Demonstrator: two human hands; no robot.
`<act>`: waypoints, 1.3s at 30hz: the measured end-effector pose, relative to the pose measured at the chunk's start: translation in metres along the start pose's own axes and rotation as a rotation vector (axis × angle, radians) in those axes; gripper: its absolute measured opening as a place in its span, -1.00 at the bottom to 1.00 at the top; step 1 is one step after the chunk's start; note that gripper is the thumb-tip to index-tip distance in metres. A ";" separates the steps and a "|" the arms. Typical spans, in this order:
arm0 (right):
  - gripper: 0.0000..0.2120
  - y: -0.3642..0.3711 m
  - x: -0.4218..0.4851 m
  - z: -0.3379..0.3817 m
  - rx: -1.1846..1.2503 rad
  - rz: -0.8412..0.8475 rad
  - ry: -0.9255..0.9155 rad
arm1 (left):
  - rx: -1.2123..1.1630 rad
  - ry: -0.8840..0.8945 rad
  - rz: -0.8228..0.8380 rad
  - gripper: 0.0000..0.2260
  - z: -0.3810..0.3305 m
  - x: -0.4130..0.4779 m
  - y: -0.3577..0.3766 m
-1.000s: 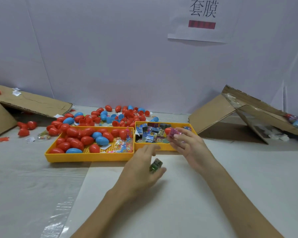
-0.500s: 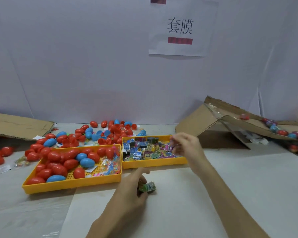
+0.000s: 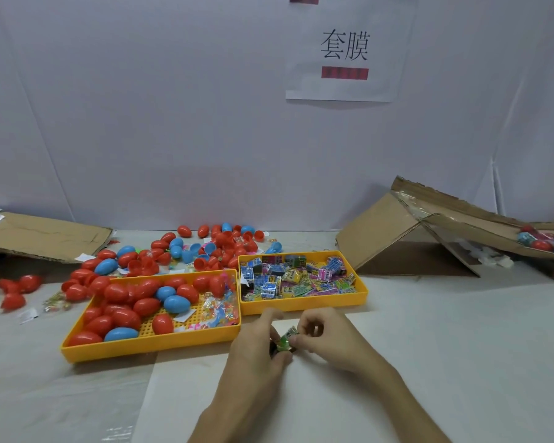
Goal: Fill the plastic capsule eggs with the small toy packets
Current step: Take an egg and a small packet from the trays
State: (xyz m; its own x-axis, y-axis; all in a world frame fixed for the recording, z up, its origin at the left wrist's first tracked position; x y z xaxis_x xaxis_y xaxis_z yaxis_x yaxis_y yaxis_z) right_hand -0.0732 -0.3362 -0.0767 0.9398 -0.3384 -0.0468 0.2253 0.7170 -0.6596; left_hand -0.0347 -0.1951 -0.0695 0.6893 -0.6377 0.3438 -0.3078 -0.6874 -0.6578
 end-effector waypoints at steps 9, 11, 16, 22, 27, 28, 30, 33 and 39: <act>-0.77 -0.012 0.002 -0.003 0.065 -0.067 0.059 | -0.017 -0.012 -0.002 -0.54 0.000 -0.002 0.001; -0.75 -0.022 0.003 -0.006 0.089 -0.158 0.054 | -0.013 -0.025 0.006 -0.54 0.002 -0.003 0.001; -0.80 -0.029 0.003 -0.006 0.279 -0.121 -0.010 | -0.029 -0.021 0.006 -0.57 0.001 -0.004 0.001; -0.82 -0.008 0.001 0.007 0.271 0.032 -0.082 | -0.216 -0.075 -0.163 -0.63 0.000 -0.001 -0.020; -0.83 -0.005 -0.004 0.012 0.280 0.084 -0.099 | -0.282 -0.086 -0.164 -0.76 0.004 -0.001 -0.024; -0.84 -0.006 -0.004 0.013 0.268 0.074 -0.102 | -0.275 -0.086 -0.174 -0.76 0.004 -0.002 -0.025; -0.83 -0.008 -0.004 0.013 0.229 0.046 -0.109 | -0.235 -0.085 -0.168 -0.75 0.005 -0.001 -0.025; -0.79 -0.013 -0.004 0.012 0.195 -0.001 -0.110 | -0.175 -0.077 -0.126 -0.72 0.006 -0.003 -0.018; -0.84 -0.029 -0.005 0.016 0.197 -0.157 -0.170 | -0.014 0.013 -0.109 -0.77 -0.003 -0.003 -0.016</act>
State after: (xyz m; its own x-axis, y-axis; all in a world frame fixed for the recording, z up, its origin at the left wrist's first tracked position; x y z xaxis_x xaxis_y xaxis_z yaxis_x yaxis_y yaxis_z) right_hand -0.0805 -0.3460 -0.0455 0.9154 -0.3597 0.1810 0.4010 0.7741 -0.4898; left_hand -0.0335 -0.1836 -0.0581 0.7108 -0.5633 0.4213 -0.2404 -0.7574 -0.6070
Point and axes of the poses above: each hand's wrist, its own x-axis towards the middle knuckle, its own y-axis out of the palm, z = x × y, the point moved 9 cm from there along x, towards the middle knuckle, and after that the axes turned 7 degrees about y, right-handed, at the moved point
